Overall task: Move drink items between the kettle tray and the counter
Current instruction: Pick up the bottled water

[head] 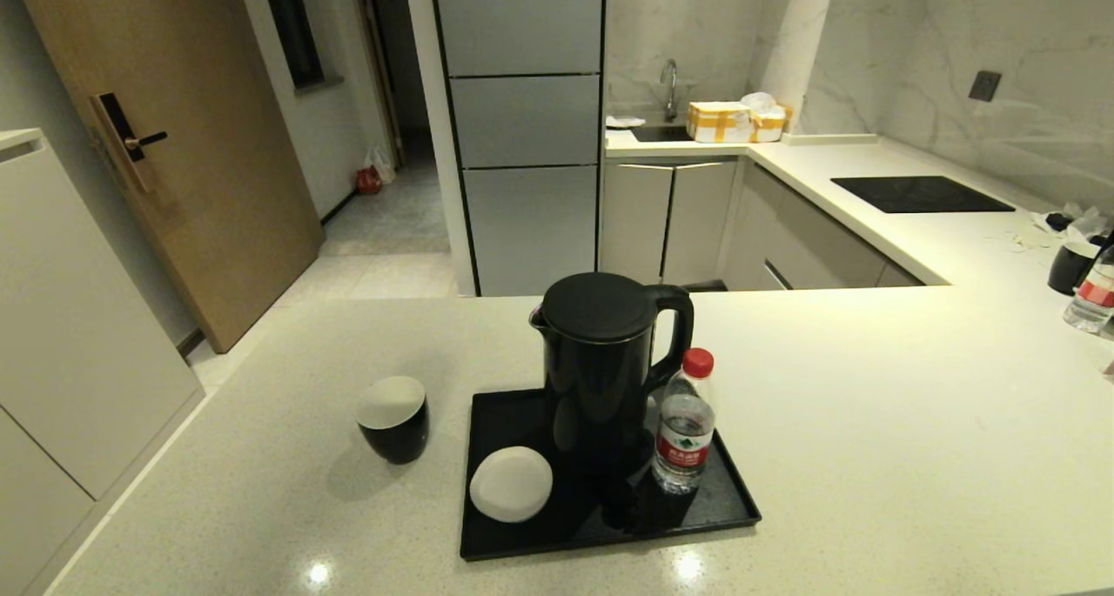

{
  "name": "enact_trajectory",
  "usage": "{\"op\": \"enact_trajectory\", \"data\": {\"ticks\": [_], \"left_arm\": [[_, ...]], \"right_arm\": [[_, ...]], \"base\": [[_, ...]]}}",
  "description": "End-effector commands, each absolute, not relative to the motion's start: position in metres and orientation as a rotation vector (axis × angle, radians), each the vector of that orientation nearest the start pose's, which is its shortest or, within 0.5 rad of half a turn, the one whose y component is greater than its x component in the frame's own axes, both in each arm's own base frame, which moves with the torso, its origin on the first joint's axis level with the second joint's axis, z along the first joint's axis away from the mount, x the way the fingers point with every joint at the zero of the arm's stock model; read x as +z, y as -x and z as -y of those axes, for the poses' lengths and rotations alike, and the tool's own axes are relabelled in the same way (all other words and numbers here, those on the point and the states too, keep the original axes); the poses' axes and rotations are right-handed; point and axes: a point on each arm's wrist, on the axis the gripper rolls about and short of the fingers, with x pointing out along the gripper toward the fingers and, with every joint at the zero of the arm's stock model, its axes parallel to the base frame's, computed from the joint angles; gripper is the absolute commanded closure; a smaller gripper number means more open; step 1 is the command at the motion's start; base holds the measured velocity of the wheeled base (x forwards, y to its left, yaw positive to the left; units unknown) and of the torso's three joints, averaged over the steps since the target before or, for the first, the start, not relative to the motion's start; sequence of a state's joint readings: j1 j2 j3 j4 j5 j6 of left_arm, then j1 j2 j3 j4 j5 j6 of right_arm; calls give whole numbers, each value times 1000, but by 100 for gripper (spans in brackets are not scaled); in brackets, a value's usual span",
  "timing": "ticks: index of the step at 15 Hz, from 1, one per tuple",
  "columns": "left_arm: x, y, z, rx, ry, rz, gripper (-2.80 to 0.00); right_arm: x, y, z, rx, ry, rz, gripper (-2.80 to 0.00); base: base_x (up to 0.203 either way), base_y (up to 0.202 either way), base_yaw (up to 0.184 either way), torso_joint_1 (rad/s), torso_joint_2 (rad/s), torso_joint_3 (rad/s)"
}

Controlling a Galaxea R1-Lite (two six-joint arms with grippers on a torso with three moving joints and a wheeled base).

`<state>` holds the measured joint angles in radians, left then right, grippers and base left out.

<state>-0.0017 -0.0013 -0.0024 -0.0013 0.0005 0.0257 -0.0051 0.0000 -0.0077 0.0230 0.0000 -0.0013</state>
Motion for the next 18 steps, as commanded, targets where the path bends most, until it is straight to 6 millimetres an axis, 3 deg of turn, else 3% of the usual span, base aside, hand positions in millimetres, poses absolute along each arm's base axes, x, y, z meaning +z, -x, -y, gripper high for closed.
{"op": "enact_trajectory", "data": {"ticks": [1,13,16,18], "left_arm": [[76,23,0,0,-25,2,0],[76,23,0,0,-25,2,0],[76,23,0,0,-23,2,0],[76,23,0,0,-23,2,0]], "right_arm": [[75,23,0,-6,2,-17,0],[77,27,0,-1,58,-80,0],[127,30,0,5,14,-63,0],[156,17,-1,42,-25,-137,0]], "base": [[0,0,0,0,0,0],[0,0,0,0,0,0],[0,0,0,0,0,0],[0,0,0,0,0,0]]}}
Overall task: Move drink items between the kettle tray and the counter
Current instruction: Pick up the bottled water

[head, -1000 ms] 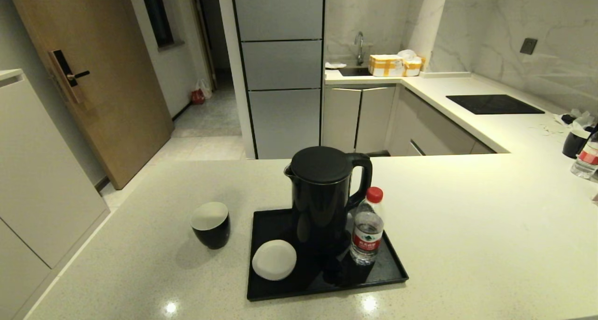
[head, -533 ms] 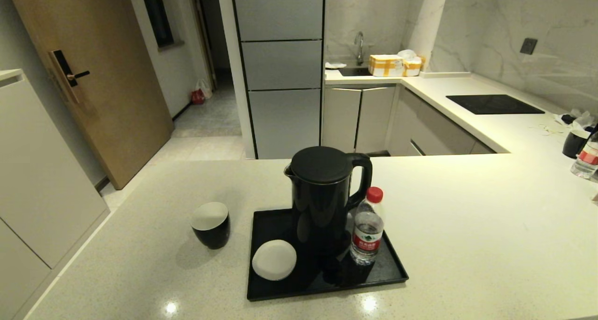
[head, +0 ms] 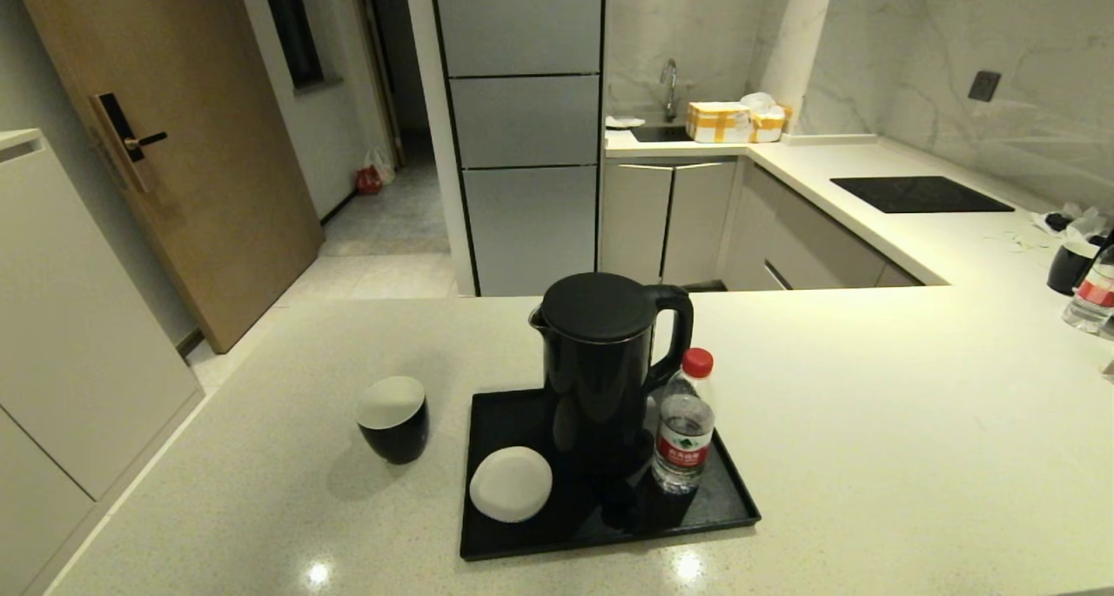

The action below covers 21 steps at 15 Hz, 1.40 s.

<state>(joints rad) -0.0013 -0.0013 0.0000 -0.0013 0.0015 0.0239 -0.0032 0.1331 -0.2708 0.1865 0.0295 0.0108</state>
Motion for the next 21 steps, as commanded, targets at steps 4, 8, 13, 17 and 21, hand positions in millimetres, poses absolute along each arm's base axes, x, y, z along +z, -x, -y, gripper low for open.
{"op": "enact_trajectory", "data": {"ticks": [4,8,13,17,21], "left_arm": [[76,23,0,0,-23,3,0],[76,23,0,0,-23,2,0],[76,23,0,0,-23,2,0],[76,23,0,0,-23,2,0],[76,23,0,0,-23,2,0]], "right_arm": [[162,-29,-3,125,-29,-451,0],[139,-98,-10,273,10,-741,0],[84,-195,-21,382,6,-850,0],[44,-251,-46,468,25,-678,0],[50,-260,-74,547,-5,-595,0]], "base": [[0,0,0,0,0,0],[0,0,0,0,0,0],[0,0,0,0,0,0],[0,0,0,0,0,0],[0,0,0,0,0,0]]}}
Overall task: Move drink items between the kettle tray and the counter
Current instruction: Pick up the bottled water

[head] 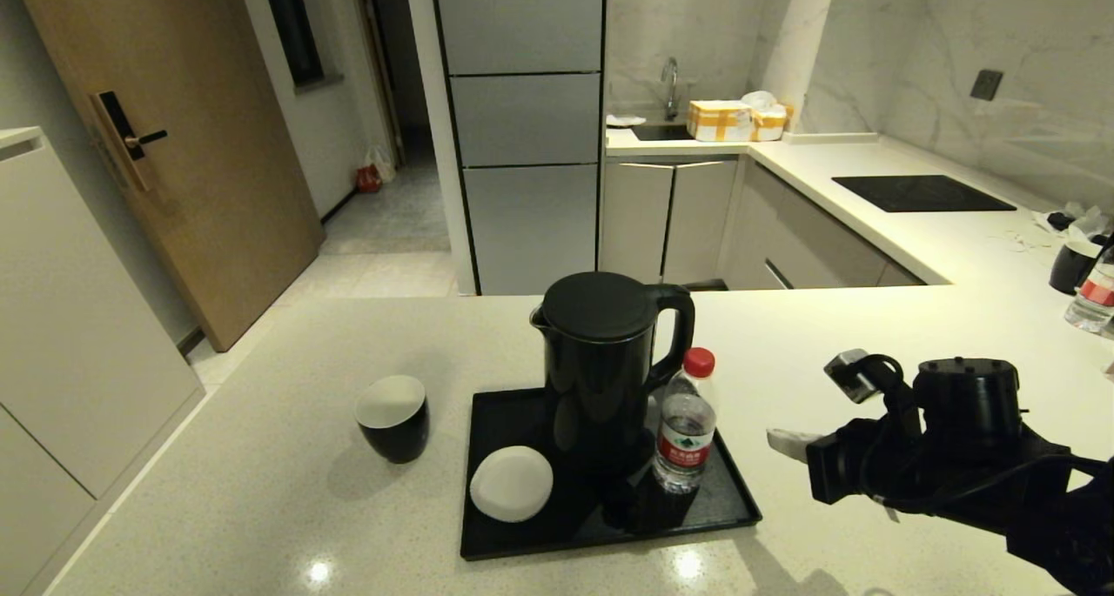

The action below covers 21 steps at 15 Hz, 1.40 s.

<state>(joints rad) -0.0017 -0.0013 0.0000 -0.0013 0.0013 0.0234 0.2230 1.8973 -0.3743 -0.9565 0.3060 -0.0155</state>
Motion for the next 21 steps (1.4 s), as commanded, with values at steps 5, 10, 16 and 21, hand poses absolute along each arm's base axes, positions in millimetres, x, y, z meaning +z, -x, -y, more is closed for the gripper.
{"op": "enact_trajectory", "data": {"ticks": [5,10,16,21], "left_arm": [[76,23,0,0,-23,3,0],[76,23,0,0,-23,2,0],[76,23,0,0,-23,3,0],[76,23,0,0,-23,3,0]], "right_arm": [[56,-250,-79,564,-41,-595,0],[63,-247,-95,630,-22,-593,-280],[56,-266,-104,656,-22,-590,-280],[46,-277,-117,681,-11,-600,-280]], "base": [[0,0,0,0,0,0],[0,0,0,0,0,0],[0,0,0,0,0,0],[0,0,0,0,0,0]]}}
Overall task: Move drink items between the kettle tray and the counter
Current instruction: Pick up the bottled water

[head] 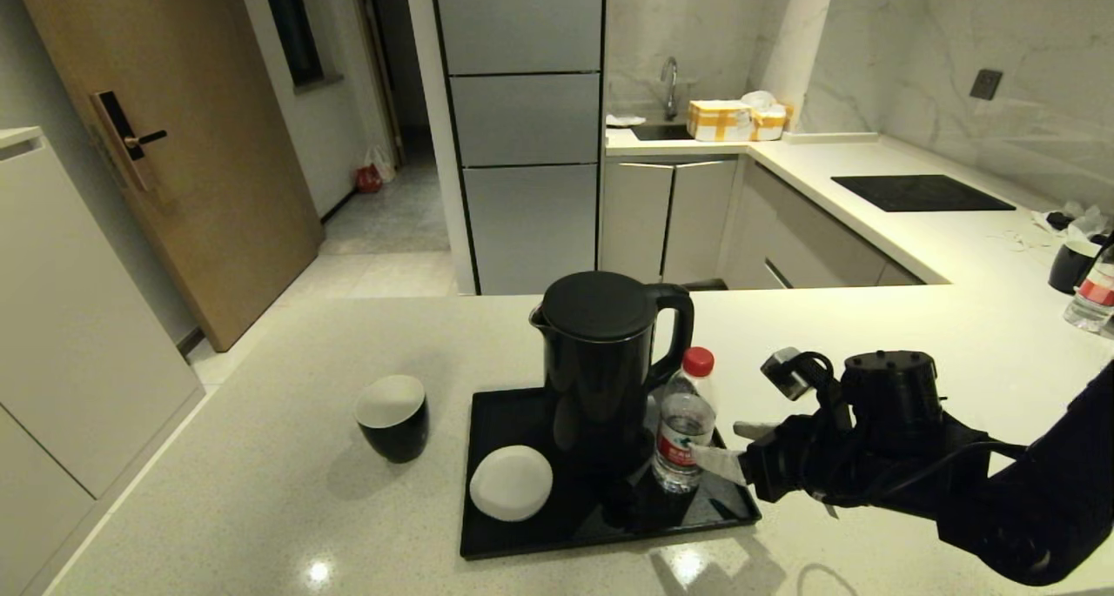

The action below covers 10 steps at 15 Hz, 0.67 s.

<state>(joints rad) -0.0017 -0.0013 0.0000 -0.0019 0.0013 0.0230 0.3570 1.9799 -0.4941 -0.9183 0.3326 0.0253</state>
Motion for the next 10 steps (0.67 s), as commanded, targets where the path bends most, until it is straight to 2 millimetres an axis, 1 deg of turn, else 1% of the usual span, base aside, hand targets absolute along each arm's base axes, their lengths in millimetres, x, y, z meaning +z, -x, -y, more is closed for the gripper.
{"op": "enact_trajectory", "data": {"ticks": [1,4,9,10], "left_arm": [[76,23,0,0,-23,2,0],[76,23,0,0,-25,2,0],[76,23,0,0,-23,2,0],[76,23,0,0,-23,2,0]], "right_arm": [[46,-277,-120,690,-8,-599,-280],[46,-274,-130,718,4,-597,-280],[43,-284,-136,721,7,-591,-280],[38,-288,-138,717,9,-597,-280]], "base": [[0,0,0,0,0,0],[0,0,0,0,0,0],[0,0,0,0,0,0],[0,0,0,0,0,0]]}}
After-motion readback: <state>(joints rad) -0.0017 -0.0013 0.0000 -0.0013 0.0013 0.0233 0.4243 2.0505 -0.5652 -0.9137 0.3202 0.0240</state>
